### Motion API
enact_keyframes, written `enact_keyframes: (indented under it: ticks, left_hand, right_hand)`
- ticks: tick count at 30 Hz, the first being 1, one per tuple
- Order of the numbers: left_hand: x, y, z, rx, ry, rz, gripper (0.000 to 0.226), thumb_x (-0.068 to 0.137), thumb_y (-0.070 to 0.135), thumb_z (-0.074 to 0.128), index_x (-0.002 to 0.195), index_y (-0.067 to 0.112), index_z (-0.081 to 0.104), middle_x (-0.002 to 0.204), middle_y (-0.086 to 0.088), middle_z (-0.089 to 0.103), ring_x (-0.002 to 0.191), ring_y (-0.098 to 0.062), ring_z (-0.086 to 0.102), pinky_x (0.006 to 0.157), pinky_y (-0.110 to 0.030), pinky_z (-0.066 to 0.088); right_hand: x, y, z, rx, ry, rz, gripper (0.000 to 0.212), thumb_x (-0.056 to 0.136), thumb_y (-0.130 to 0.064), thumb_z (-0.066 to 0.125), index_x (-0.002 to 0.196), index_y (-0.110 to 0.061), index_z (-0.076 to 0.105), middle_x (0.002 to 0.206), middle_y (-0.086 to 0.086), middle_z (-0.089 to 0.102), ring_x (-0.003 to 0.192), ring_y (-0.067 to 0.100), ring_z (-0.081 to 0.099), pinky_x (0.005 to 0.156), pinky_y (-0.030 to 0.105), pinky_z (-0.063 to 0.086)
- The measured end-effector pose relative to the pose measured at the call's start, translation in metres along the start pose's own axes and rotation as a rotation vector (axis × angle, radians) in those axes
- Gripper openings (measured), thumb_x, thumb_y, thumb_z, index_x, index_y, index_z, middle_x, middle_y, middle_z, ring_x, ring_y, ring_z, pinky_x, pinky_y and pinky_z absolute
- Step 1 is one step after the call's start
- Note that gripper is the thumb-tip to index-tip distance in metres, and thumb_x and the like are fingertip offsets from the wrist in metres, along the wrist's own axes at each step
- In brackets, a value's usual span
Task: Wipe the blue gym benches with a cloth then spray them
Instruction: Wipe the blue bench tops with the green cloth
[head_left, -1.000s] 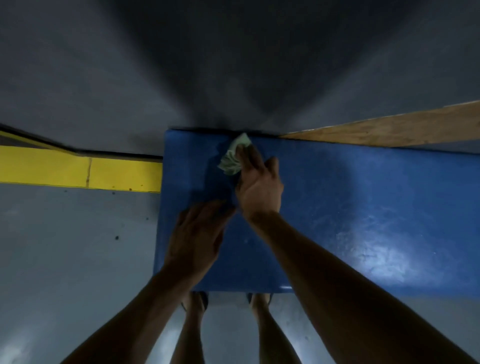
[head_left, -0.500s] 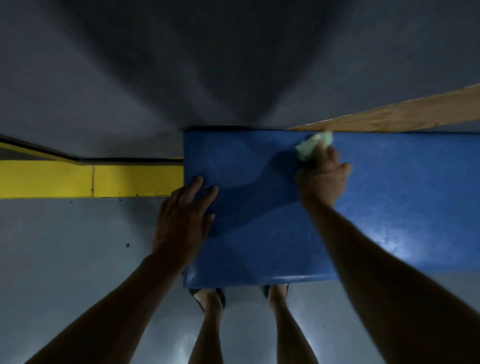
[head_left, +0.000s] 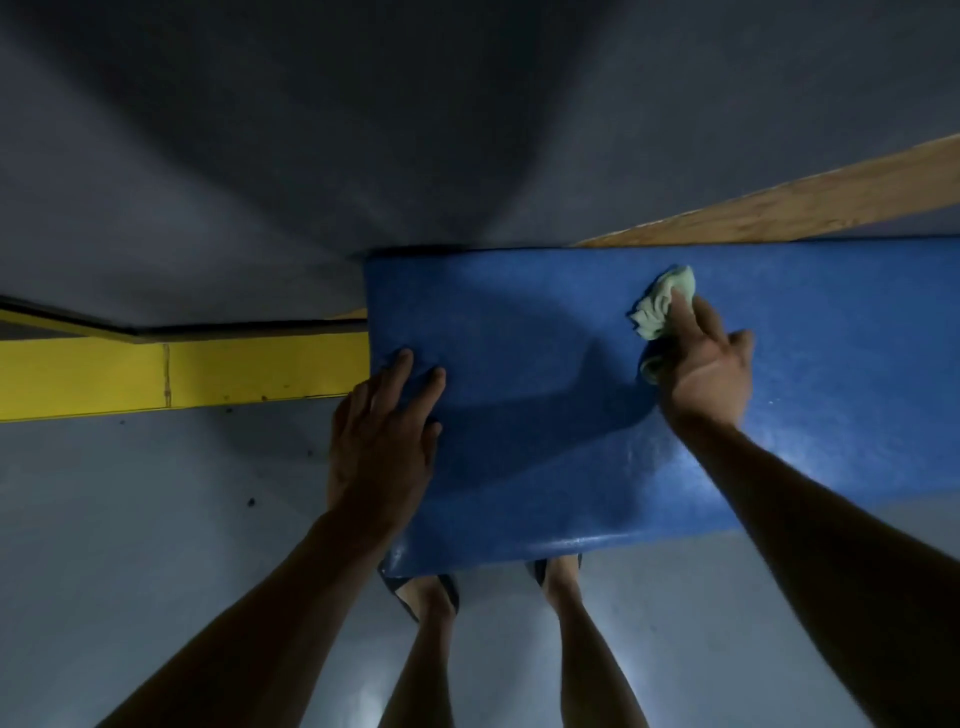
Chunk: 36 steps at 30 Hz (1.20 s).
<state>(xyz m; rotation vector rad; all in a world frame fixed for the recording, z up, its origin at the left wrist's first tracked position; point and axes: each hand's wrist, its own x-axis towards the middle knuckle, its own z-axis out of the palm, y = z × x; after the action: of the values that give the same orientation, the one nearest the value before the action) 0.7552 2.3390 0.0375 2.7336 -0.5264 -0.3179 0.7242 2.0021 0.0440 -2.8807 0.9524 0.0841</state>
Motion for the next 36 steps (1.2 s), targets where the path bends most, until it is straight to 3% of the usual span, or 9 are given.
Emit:
enact_keyframes:
  ticks: [4, 7, 11, 16, 20, 25, 29, 32, 36]
  left_hand:
    - [0.000, -0.001, 0.001, -0.007, -0.004, 0.024, 0.057, 0.087, 0.027, 0.074, 0.141, 0.024, 0.057, 0.156, -0.009, 0.042, 0.129, -0.035, 0.047, 0.101, -0.054, 0.045]
    - [0.002, 0.000, -0.001, 0.007, -0.011, 0.029, 0.057, 0.089, 0.029, 0.073, 0.143, 0.025, 0.055, 0.158, -0.008, 0.040, 0.130, -0.033, 0.044, 0.101, -0.053, 0.045]
    - [0.002, -0.001, 0.001, 0.032, 0.030, 0.039, 0.059, 0.084, 0.029, 0.078, 0.140, 0.024, 0.058, 0.154, -0.010, 0.045, 0.122, -0.030, 0.038, 0.096, -0.054, 0.048]
    - [0.000, -0.002, 0.007, 0.016, 0.046, 0.041, 0.059, 0.085, 0.027, 0.077, 0.140, 0.024, 0.057, 0.154, -0.010, 0.045, 0.121, -0.032, 0.039, 0.098, -0.055, 0.047]
    - [-0.001, 0.001, 0.009, 0.013, 0.037, 0.023, 0.058, 0.087, 0.025, 0.075, 0.142, 0.025, 0.055, 0.156, -0.008, 0.042, 0.122, -0.032, 0.039, 0.098, -0.054, 0.046]
    - [-0.002, 0.004, 0.006, 0.019, 0.023, 0.015, 0.057, 0.090, 0.025, 0.072, 0.144, 0.025, 0.053, 0.158, -0.007, 0.040, 0.118, -0.032, 0.038, 0.097, -0.052, 0.045]
    - [-0.004, 0.006, 0.010, -0.016, -0.016, -0.028, 0.057, 0.094, 0.025, 0.067, 0.148, 0.028, 0.048, 0.162, -0.004, 0.031, 0.127, -0.038, 0.040, 0.105, -0.056, 0.041]
    - [-0.006, 0.008, 0.013, -0.034, -0.010, -0.048, 0.055, 0.096, 0.024, 0.063, 0.149, 0.027, 0.046, 0.164, -0.004, 0.028, 0.132, -0.040, 0.037, 0.109, -0.056, 0.038]
    - [-0.009, 0.010, 0.015, -0.034, -0.004, -0.045, 0.054, 0.098, 0.023, 0.059, 0.150, 0.025, 0.044, 0.165, -0.005, 0.026, 0.136, -0.038, 0.032, 0.111, -0.055, 0.036]
  right_hand:
    - [-0.073, -0.067, 0.032, 0.227, 0.027, 0.018, 0.075, 0.085, -0.012, 0.062, 0.154, -0.028, 0.037, 0.154, 0.005, 0.043, 0.108, 0.007, 0.047, 0.086, 0.018, 0.035]
    - [-0.136, -0.101, 0.029, 0.184, -0.044, -0.343, 0.060, 0.092, -0.021, 0.046, 0.152, -0.025, 0.043, 0.157, 0.001, 0.041, 0.096, 0.023, 0.046, 0.077, 0.030, 0.043]
    - [-0.091, -0.036, 0.017, -0.014, -0.046, -0.817, 0.055, 0.099, -0.024, 0.045, 0.153, -0.032, 0.037, 0.151, 0.003, 0.050, 0.090, 0.032, 0.057, 0.075, 0.038, 0.052]
    - [-0.041, 0.068, -0.002, -0.033, 0.016, -0.186, 0.066, 0.088, -0.023, 0.041, 0.153, -0.036, 0.036, 0.157, 0.001, 0.041, 0.093, 0.035, 0.046, 0.081, 0.040, 0.048]
    - [-0.077, 0.013, 0.029, 0.118, 0.146, 0.133, 0.062, 0.086, -0.017, 0.047, 0.147, -0.026, 0.049, 0.154, 0.007, 0.046, 0.083, 0.035, 0.048, 0.073, 0.036, 0.034]
    - [-0.170, -0.068, 0.030, 0.162, -0.022, -0.433, 0.069, 0.086, -0.019, 0.057, 0.152, -0.028, 0.041, 0.160, -0.002, 0.036, 0.101, 0.026, 0.044, 0.085, 0.036, 0.044]
    - [-0.133, -0.006, 0.018, 0.017, -0.043, -0.811, 0.056, 0.095, -0.026, 0.049, 0.151, -0.034, 0.043, 0.156, -0.004, 0.043, 0.099, 0.028, 0.055, 0.080, 0.038, 0.046]
    - [-0.093, 0.076, 0.008, 0.022, -0.051, -0.434, 0.056, 0.098, -0.019, 0.041, 0.150, -0.041, 0.041, 0.144, 0.004, 0.055, 0.091, 0.035, 0.057, 0.077, 0.038, 0.046]
    - [-0.106, 0.094, 0.011, 0.046, 0.081, 0.020, 0.069, 0.082, -0.012, 0.050, 0.150, -0.027, 0.045, 0.157, 0.002, 0.041, 0.095, 0.038, 0.048, 0.082, 0.041, 0.044]
